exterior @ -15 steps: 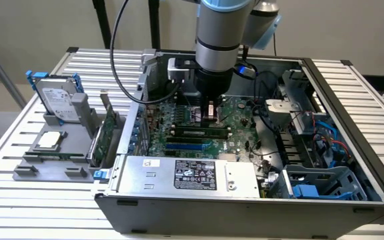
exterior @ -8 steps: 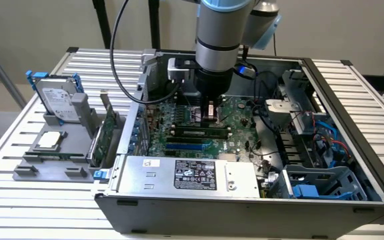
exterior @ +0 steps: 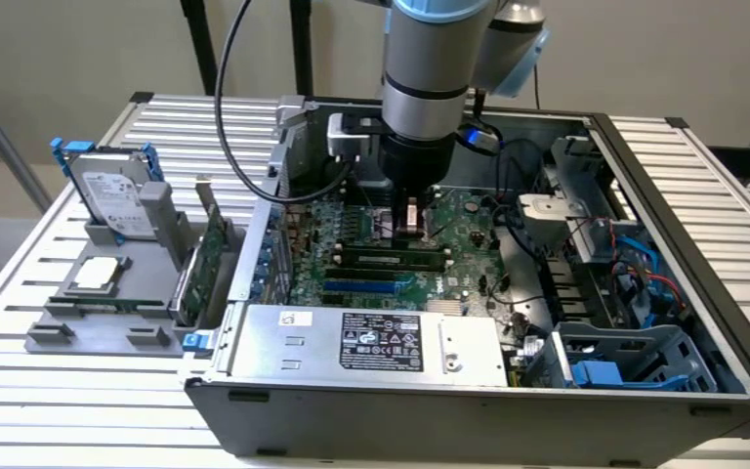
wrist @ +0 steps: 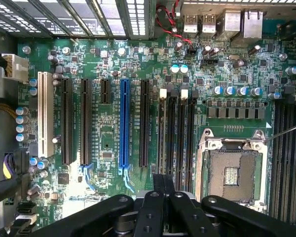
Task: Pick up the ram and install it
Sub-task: 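Press down the ram until it locks into place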
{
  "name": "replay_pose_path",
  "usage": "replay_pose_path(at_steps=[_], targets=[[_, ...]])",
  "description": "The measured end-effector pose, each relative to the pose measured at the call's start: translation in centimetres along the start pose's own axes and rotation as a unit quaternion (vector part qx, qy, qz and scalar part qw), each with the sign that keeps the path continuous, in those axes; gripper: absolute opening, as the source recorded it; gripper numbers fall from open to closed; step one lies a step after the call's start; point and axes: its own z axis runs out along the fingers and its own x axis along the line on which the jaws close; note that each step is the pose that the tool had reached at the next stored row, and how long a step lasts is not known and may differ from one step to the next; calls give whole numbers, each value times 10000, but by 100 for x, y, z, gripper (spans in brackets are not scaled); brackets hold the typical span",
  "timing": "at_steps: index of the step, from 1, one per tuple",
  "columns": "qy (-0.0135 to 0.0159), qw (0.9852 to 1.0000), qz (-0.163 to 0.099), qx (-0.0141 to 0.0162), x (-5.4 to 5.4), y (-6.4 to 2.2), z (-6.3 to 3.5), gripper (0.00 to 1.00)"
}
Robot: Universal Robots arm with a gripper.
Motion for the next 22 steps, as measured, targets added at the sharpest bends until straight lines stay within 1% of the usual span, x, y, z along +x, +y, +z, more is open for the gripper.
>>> replay_pose_path(at_steps=[4, 8, 16, 18, 21, 22], targets=[[1, 10000, 1, 0, -2, 4, 1, 0], [1, 10000, 0, 0, -14, 7, 24, 0], [0, 10000, 0, 0, -16, 7, 131, 0], [8, 10000, 0, -3, -14, 7, 160, 0], [7, 10000, 0, -3, -14, 9, 210, 0], [5, 10000, 0, -2, -15, 9, 213, 0]])
